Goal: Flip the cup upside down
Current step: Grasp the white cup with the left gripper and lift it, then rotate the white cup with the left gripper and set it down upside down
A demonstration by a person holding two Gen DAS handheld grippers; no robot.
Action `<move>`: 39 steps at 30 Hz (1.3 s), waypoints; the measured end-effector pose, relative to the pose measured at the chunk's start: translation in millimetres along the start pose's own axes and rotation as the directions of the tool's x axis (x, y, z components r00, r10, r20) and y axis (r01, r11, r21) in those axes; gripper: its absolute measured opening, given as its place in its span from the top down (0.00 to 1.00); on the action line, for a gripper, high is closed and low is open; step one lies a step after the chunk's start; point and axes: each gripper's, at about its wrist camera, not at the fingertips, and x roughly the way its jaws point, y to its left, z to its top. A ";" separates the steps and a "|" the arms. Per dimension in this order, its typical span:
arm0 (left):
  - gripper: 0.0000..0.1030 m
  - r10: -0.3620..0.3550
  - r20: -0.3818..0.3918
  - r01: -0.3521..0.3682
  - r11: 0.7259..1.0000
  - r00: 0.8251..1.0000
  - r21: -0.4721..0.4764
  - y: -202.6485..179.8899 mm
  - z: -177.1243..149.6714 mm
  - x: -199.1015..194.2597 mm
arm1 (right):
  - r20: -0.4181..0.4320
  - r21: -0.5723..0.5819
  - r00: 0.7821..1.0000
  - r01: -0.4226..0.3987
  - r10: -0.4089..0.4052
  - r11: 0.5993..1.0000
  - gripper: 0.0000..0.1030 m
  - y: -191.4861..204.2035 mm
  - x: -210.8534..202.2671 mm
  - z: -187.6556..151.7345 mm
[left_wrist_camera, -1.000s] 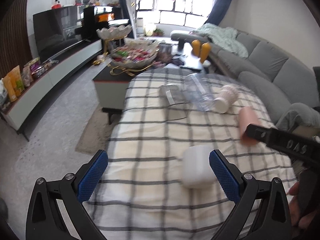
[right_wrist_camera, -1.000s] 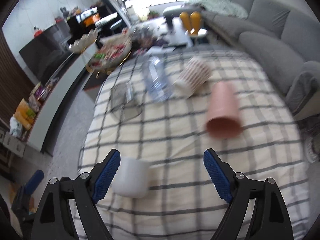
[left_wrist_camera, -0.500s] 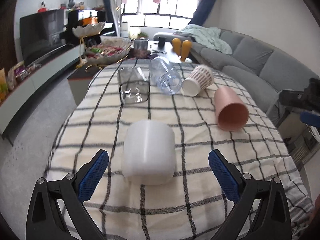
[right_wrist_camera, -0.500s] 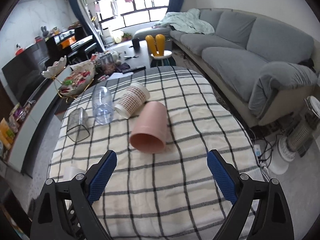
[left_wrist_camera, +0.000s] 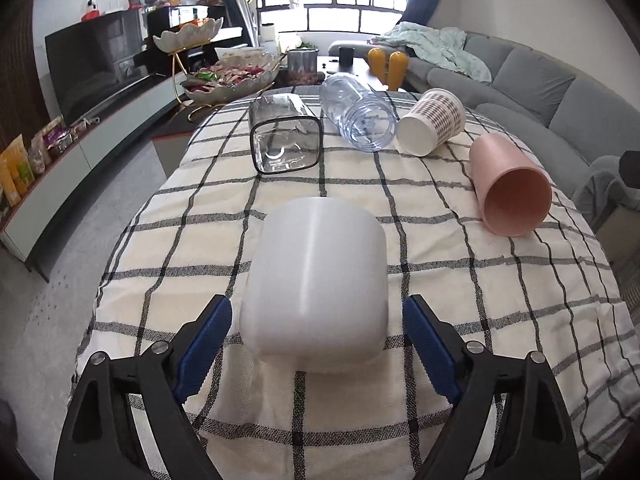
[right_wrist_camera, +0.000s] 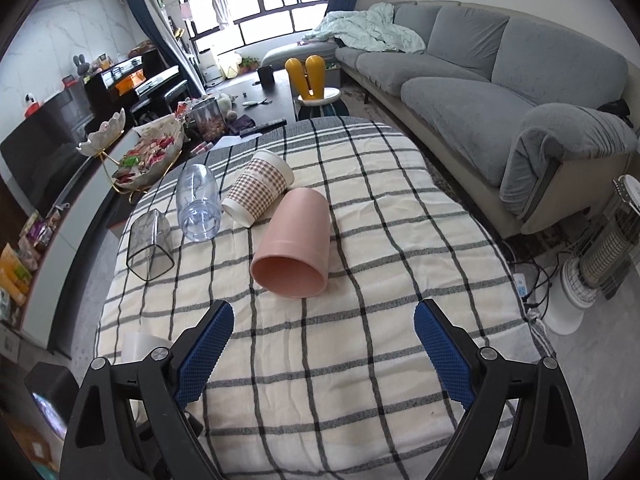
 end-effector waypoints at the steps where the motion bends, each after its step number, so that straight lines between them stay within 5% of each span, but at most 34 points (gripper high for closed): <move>1: 0.15 0.000 -0.004 0.000 1.000 1.000 0.001 -0.1 0.0 0.8 | -0.002 0.001 1.000 -0.002 0.002 1.000 0.11 -0.4 0.5 0.2; 6: 0.35 0.006 -0.019 -0.007 1.000 1.000 -0.013 3.5 0.9 4.5 | -0.004 0.001 1.000 -0.003 0.003 1.000 0.11 -0.1 0.6 -0.3; 19: 0.35 0.020 -0.063 -0.017 0.999 0.998 0.042 2.5 19.9 -8.2 | 0.015 0.017 1.000 -0.007 0.007 1.000 0.11 1.0 -14.5 9.6; 23: 0.35 -0.014 -0.228 0.032 0.997 0.974 0.075 -1.5 39.0 -0.8 | -0.002 0.063 0.999 -0.033 0.033 0.997 0.11 -4.3 -18.2 21.2; 27: 0.35 -0.033 -0.367 0.099 0.982 0.930 0.163 -14.9 61.6 -1.2 | -0.028 0.128 0.997 -0.073 0.077 0.989 0.11 -13.6 -16.2 30.6; 31: 0.35 -0.027 -0.520 0.155 0.967 0.854 0.204 -26.7 78.7 9.6 | -0.063 0.200 0.992 -0.093 0.107 0.975 0.11 -21.0 -8.4 40.4; 34: 0.35 -0.006 -0.649 0.183 0.962 0.760 0.205 -33.8 88.6 28.3 | -0.094 0.253 0.986 -0.111 0.138 0.961 0.11 -25.9 1.8 48.9; 39: 0.35 0.077 -0.840 0.193 0.958 0.538 0.211 -46.1 85.6 69.8 | -0.158 0.338 0.968 -0.134 0.197 0.931 0.11 -34.2 30.0 54.5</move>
